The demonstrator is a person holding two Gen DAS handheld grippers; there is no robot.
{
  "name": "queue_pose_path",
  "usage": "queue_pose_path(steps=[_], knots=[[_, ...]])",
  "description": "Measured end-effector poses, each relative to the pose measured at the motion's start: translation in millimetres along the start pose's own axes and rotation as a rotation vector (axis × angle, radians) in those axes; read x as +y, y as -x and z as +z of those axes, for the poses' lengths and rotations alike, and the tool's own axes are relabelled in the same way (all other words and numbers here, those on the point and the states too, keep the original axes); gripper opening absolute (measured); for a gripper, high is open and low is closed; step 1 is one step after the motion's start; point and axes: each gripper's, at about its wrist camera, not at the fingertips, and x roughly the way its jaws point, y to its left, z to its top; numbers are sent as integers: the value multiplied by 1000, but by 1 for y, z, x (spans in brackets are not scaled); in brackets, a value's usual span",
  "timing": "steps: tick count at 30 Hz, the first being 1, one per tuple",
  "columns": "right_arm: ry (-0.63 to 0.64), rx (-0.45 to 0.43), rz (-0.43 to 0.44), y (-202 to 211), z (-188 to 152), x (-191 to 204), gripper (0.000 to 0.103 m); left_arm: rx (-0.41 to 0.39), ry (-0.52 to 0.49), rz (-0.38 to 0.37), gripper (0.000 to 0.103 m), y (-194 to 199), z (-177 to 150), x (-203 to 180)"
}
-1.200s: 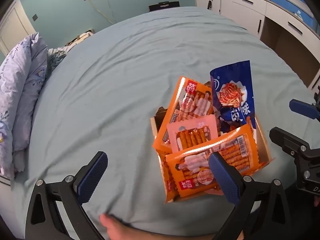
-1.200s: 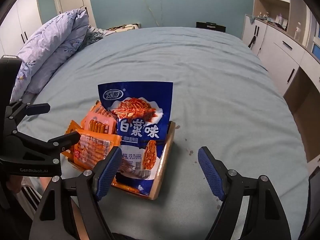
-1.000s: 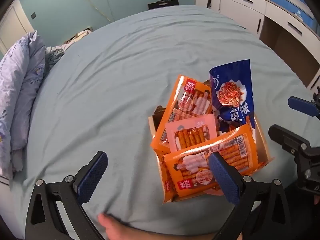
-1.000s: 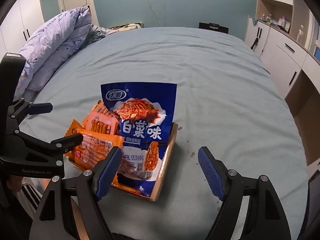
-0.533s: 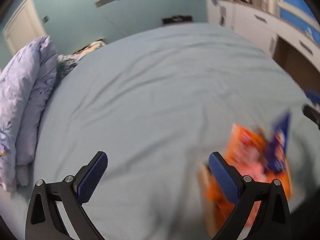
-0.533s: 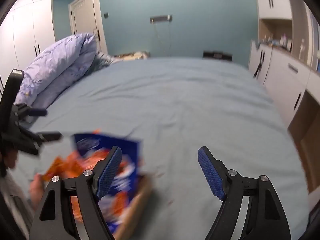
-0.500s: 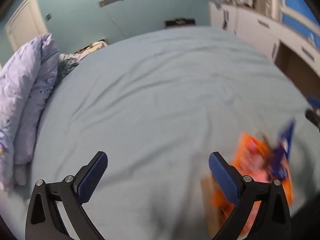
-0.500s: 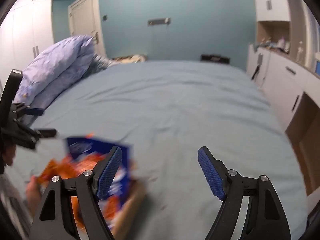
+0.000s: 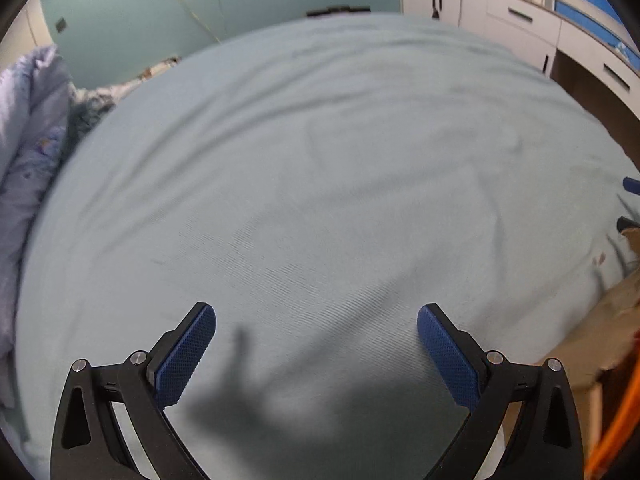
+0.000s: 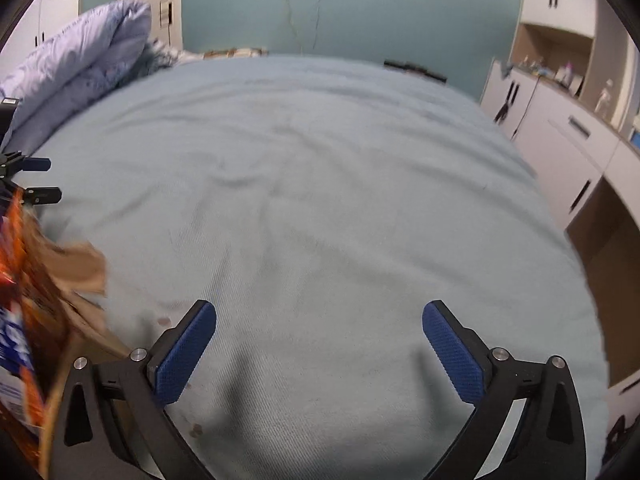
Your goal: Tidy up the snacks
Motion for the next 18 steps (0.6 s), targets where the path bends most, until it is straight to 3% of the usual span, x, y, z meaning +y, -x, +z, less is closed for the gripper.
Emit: queue_pose_path(steps=[3,4,5,8,14,18], knots=[[-28,103,-14,-20,8,-11,103,4,5,-9,103,-14,-6,1],[-33,120,-14,-24,8,-16,103,-30,21,-24,103,-13,-8,2],[-25,67,-4,-20,5,-20,103,-54,33,-38,103,-14,-9,6],[-30,72,23,-22,8,-29,103,-109,44,-68,103,-16,-19,9],[0,62,-16,-20,7,-34,103,-115,32,-50,103,-14,-19,9],[-2,66,-11,-35,10,-17,103,-113,40,-61,103,-14,-17,14]])
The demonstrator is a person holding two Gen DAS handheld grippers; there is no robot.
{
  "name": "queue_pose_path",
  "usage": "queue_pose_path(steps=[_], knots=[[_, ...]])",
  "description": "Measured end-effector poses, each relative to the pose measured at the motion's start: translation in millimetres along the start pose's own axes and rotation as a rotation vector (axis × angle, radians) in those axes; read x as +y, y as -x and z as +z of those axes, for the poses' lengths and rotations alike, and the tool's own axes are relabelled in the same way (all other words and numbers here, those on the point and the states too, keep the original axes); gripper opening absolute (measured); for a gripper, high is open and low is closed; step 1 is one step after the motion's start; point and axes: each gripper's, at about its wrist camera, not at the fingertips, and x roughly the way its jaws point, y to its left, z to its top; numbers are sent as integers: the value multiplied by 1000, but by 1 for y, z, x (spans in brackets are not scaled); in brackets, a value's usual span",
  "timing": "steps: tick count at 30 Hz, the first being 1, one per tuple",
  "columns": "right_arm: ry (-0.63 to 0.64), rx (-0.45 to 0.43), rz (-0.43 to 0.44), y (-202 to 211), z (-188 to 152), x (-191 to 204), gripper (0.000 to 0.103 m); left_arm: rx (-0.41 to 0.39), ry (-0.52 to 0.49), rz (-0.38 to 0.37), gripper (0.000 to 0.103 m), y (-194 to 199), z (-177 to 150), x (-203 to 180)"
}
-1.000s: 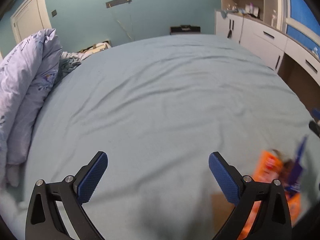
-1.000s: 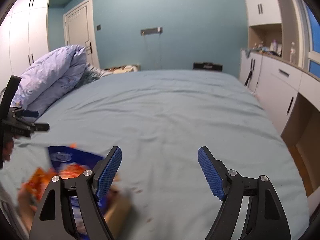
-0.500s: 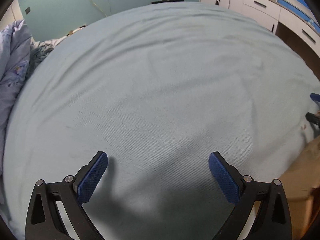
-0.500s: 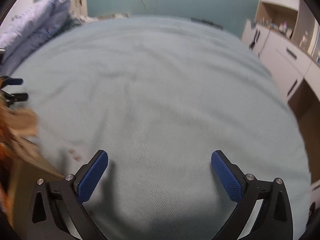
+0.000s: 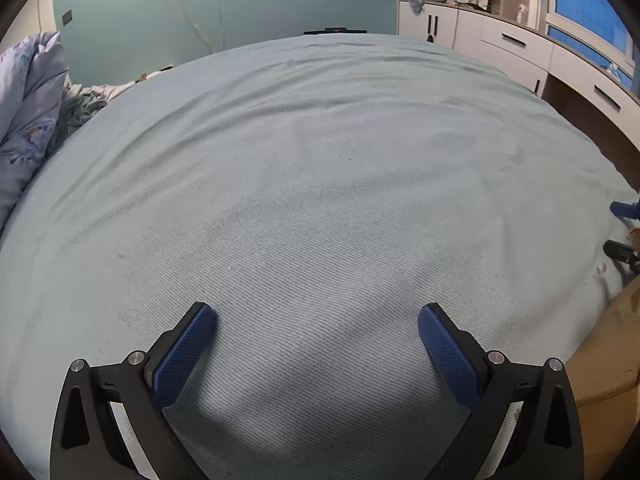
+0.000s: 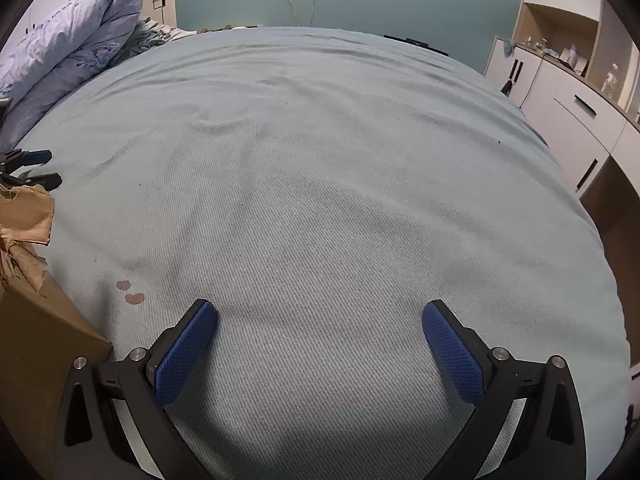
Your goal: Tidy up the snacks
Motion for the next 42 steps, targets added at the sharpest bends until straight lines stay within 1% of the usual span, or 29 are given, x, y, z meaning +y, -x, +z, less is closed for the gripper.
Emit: queue_pose_path(steps=[1,8,19,42], knots=[[6,-2,-6,7,-7,11,103,1,-1,3,103,-1,1,0],[7,-3,-10,9,-7,14,103,1,0,5,103,-3,2,0],[8,-5,-9,5,-7,14,103,-6,-6,18,103,-5,2,-2],[8,-5,-9,3,-7,14,103,-5,7,2,103,-7,2,1]])
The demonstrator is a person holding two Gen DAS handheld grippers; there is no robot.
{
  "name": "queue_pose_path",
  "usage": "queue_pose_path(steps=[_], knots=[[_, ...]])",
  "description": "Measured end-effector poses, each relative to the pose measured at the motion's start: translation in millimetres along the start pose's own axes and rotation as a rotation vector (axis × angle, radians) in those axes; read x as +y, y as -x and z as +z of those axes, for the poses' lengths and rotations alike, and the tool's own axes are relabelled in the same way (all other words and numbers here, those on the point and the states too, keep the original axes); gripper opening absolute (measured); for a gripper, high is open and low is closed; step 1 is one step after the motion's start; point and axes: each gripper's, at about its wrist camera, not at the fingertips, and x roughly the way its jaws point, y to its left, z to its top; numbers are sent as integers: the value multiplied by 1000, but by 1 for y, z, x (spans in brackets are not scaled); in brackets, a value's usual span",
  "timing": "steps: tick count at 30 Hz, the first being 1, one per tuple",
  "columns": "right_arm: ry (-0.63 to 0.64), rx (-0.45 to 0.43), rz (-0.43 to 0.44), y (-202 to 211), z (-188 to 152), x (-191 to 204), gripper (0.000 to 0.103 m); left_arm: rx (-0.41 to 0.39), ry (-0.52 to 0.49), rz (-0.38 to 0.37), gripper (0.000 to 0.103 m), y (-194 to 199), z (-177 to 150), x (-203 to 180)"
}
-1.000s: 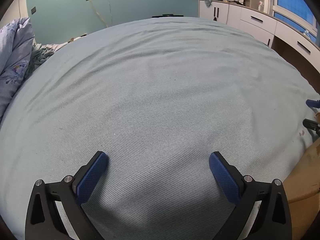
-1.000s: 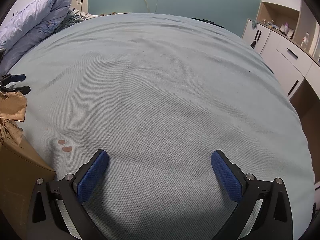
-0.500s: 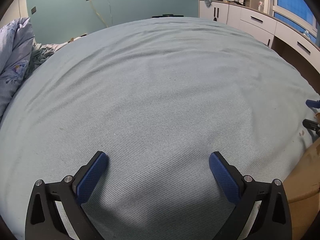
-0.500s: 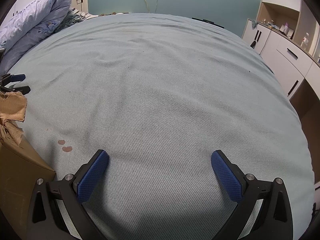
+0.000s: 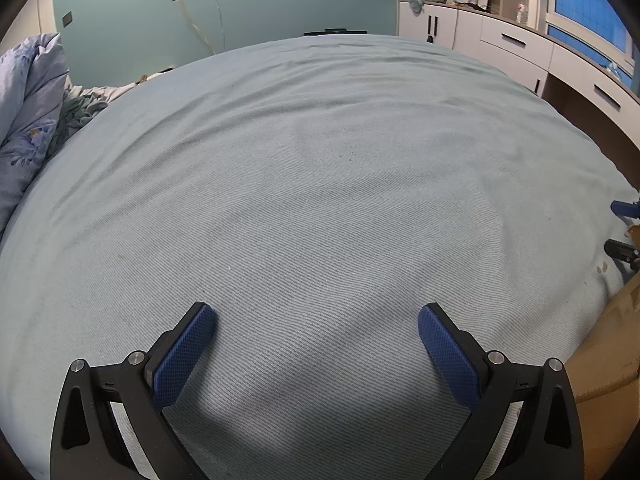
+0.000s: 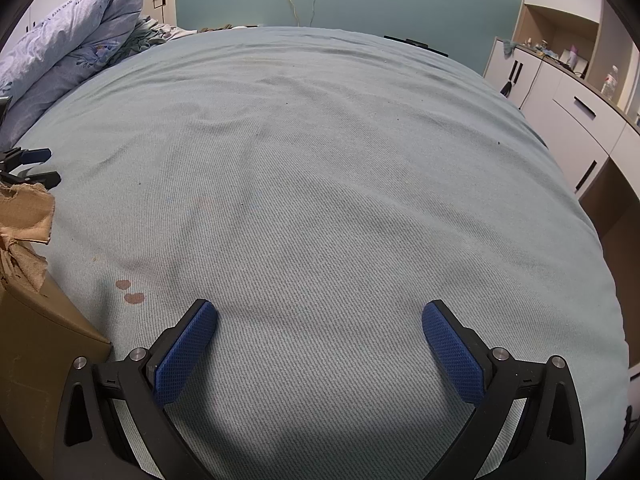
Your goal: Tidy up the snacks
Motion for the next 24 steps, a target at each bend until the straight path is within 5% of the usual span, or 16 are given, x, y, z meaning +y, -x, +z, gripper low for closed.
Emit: queue_pose_path(steps=[24], knots=[[0,0,1,-1,1,-3,103,-1,1,-3,103,-1,0,1]])
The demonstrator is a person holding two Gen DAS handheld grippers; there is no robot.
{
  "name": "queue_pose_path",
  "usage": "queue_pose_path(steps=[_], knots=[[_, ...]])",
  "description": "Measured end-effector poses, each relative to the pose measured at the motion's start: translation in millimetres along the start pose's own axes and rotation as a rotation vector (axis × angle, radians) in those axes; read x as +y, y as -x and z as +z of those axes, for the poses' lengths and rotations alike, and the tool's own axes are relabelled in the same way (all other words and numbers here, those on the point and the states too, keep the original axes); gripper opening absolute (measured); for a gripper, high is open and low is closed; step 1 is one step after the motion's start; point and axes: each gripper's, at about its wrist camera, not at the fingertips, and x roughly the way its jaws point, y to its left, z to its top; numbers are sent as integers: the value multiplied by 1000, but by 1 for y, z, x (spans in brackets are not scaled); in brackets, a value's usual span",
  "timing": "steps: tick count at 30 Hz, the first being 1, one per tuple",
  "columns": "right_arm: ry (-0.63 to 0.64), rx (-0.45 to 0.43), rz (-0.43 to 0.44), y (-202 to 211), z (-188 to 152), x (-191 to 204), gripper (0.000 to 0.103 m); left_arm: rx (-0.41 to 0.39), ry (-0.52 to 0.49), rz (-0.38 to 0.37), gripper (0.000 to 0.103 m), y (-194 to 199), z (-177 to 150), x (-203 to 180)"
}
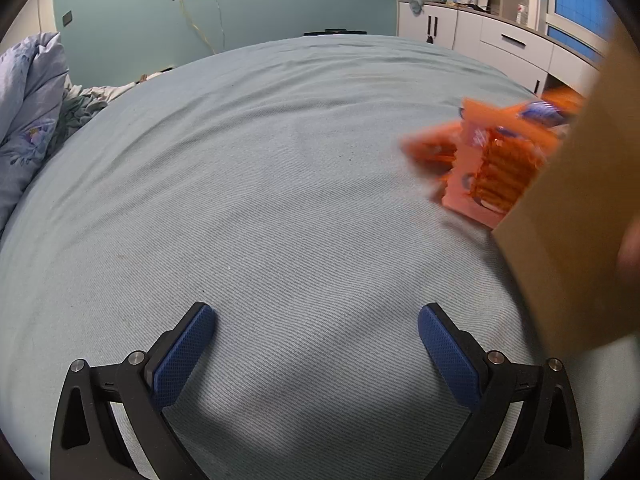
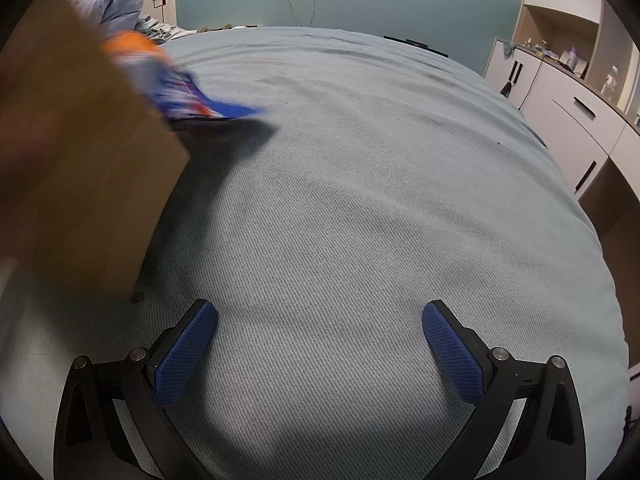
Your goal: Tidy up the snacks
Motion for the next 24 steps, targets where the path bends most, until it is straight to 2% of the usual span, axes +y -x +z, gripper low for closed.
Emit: queue_pose_path(steps=[24], knots=[[1,-1,-2,-1,-1,-2,103,-2,-2,-3,103,-2,0,0]])
